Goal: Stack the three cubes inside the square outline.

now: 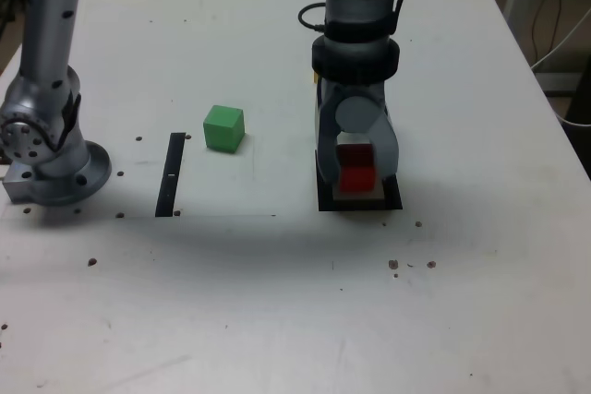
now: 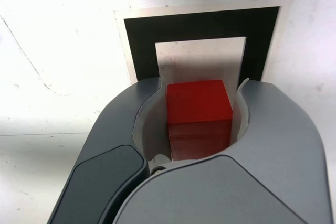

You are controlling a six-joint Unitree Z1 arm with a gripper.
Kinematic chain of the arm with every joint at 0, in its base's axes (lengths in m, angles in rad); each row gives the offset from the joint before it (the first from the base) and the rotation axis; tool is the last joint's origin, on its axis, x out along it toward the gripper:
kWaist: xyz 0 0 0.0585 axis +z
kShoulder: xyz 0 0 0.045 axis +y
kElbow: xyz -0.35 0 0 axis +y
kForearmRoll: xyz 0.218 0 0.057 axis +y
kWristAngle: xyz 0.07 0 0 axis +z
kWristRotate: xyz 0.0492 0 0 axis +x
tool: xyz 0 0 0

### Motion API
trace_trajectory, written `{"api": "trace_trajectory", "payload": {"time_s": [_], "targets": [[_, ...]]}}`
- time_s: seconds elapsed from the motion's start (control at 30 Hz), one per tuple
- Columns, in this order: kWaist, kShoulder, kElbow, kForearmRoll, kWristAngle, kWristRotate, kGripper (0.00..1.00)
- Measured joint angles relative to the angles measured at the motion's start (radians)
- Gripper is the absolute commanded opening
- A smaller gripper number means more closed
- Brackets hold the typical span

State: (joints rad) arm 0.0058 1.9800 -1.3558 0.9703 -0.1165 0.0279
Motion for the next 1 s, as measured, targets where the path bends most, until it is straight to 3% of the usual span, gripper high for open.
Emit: {"api": "trace_trajectory", "payload": {"time_s": [0.13, 0.2, 0.4, 0.53, 0.67, 1.0], "targets": [[0.000, 0.000, 0.003, -0.004, -0.001, 0.002, 0.31], [0.000, 0.000, 0.008, -0.006, -0.001, 0.002, 0.37], [0.000, -0.004, 0.023, -0.013, 0.001, 0.002, 0.79], [0.000, -0.014, 0.046, -0.026, 0.008, 0.002, 0.95], [0.000, -0.014, 0.049, -0.039, 0.013, 0.002, 0.99], [0.000, -0.028, 0.047, -0.033, 0.031, 0.002, 1.00]]}}
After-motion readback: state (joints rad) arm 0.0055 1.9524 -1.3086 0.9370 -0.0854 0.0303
